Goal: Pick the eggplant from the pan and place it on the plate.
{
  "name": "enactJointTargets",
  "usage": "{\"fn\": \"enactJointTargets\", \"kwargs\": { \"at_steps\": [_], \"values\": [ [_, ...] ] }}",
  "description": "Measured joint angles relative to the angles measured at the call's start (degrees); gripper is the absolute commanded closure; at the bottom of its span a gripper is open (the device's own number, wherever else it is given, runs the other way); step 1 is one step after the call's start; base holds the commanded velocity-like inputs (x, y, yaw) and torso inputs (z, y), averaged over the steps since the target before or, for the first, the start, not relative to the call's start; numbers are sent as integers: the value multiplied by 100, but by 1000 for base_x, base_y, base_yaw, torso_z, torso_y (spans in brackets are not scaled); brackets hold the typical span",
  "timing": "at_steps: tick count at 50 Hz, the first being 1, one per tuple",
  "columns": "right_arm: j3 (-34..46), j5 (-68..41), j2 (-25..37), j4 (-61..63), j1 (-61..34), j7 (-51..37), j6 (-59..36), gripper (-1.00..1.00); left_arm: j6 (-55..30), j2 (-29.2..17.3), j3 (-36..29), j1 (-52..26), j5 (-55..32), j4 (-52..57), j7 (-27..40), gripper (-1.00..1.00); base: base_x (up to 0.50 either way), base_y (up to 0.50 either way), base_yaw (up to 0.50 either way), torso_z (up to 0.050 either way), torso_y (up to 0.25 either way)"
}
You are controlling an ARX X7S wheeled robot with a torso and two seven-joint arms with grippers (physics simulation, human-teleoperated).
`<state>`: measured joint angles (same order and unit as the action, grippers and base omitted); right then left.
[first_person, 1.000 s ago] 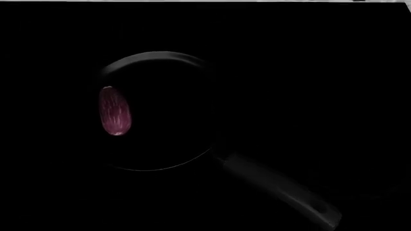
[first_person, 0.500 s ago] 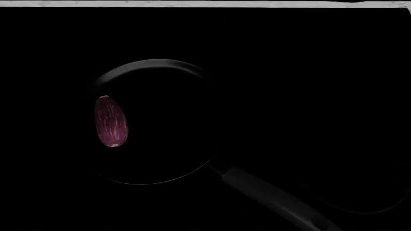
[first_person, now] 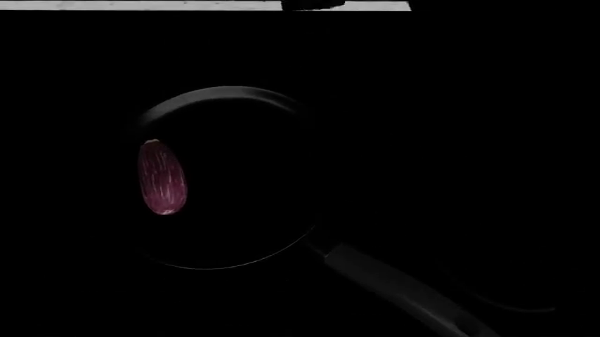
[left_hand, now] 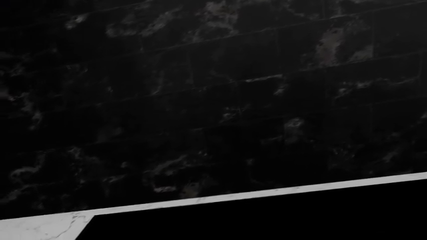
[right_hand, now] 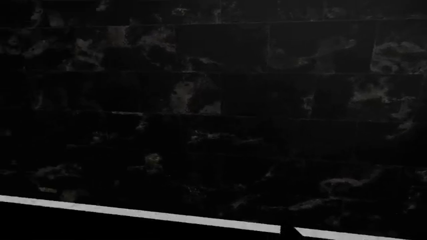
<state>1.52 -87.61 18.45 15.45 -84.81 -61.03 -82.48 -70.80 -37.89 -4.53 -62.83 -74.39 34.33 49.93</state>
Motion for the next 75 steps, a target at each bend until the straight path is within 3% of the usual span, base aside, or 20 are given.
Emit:
{"fn": "enactJointTargets", "kwargs": {
  "at_steps": [19, 32, 75],
  "values": [
    [656, -649, -1027, -385, 207, -249, 199, -100, 115, -216, 193, 269, -79, 91, 27, -100, 0, 0, 0, 0, 0],
    [1150, -923, -1312, -482, 471, -569, 315, -100, 199, -318, 273, 416, -74, 108, 13, -100, 0, 0, 0, 0, 0],
    [1910, -1361, -992, -36, 1253, -874, 668, -100, 529, -408, 188, 771, 270, 23, -232, -100, 0, 0, 0, 0, 0]
  ]
}}
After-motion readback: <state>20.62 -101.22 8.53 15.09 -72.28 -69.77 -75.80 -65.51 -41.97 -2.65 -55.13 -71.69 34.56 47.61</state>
